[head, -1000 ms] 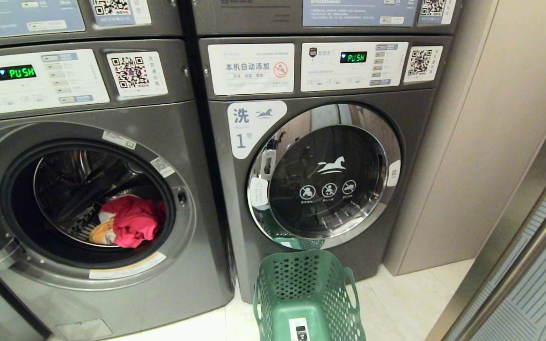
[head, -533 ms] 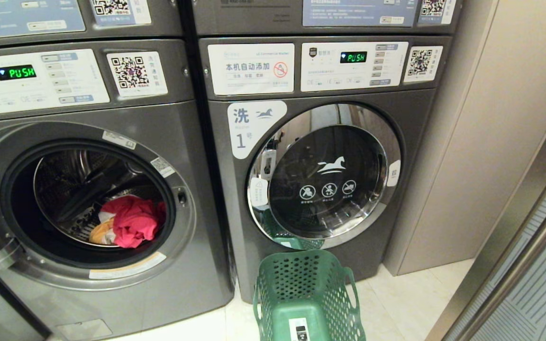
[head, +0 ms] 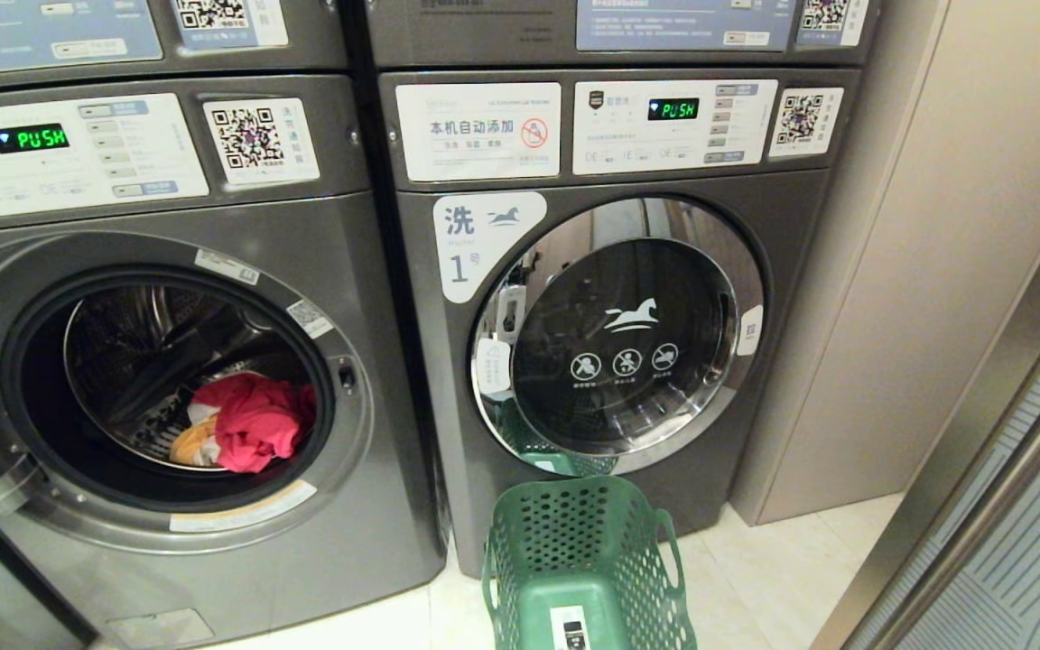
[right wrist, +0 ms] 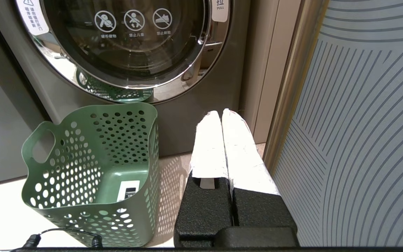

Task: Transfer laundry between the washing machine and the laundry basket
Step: Pick a cloth and place it into the basket

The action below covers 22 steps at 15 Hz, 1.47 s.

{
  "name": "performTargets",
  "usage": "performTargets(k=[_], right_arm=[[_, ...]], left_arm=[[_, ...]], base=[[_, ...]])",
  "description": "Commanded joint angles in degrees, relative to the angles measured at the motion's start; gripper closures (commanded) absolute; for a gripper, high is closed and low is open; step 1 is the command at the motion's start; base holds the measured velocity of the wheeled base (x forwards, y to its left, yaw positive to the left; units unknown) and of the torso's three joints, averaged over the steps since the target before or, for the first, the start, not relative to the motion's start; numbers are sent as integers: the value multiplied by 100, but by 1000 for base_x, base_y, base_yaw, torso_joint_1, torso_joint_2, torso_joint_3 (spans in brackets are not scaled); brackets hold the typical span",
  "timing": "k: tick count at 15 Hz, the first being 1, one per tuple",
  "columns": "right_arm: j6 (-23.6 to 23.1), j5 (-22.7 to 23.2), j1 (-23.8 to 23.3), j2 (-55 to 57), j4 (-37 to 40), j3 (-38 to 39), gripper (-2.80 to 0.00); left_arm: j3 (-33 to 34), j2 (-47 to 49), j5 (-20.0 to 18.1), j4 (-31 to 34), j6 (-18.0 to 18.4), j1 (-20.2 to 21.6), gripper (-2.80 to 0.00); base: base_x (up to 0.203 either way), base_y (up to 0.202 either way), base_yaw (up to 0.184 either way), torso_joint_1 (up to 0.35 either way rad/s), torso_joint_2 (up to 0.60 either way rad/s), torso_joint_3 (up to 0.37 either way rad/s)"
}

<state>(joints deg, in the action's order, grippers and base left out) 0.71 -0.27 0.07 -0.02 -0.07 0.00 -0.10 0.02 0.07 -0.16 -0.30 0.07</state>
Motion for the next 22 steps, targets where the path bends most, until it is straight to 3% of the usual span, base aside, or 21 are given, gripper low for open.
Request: performTargets(k=[1, 9, 18, 22], right_arm=[[0, 0, 1, 2, -1, 9, 0], [17, 0, 1, 2, -1, 0, 0], [17, 0, 1, 2, -1, 0, 0], [17, 0, 1, 2, -1, 0, 0]], left_arm=[[1, -2, 1, -2, -5, 1, 0], [1, -2, 1, -2, -5, 1, 0], [1, -2, 1, -2, -5, 1, 0], [1, -2, 1, -2, -5, 1, 0]], base=[[0, 0, 0, 0, 0, 0], [2, -1, 81, 0, 3, 0], [0, 0, 0, 0, 0, 0], [-1, 165, -8, 1, 1, 4]])
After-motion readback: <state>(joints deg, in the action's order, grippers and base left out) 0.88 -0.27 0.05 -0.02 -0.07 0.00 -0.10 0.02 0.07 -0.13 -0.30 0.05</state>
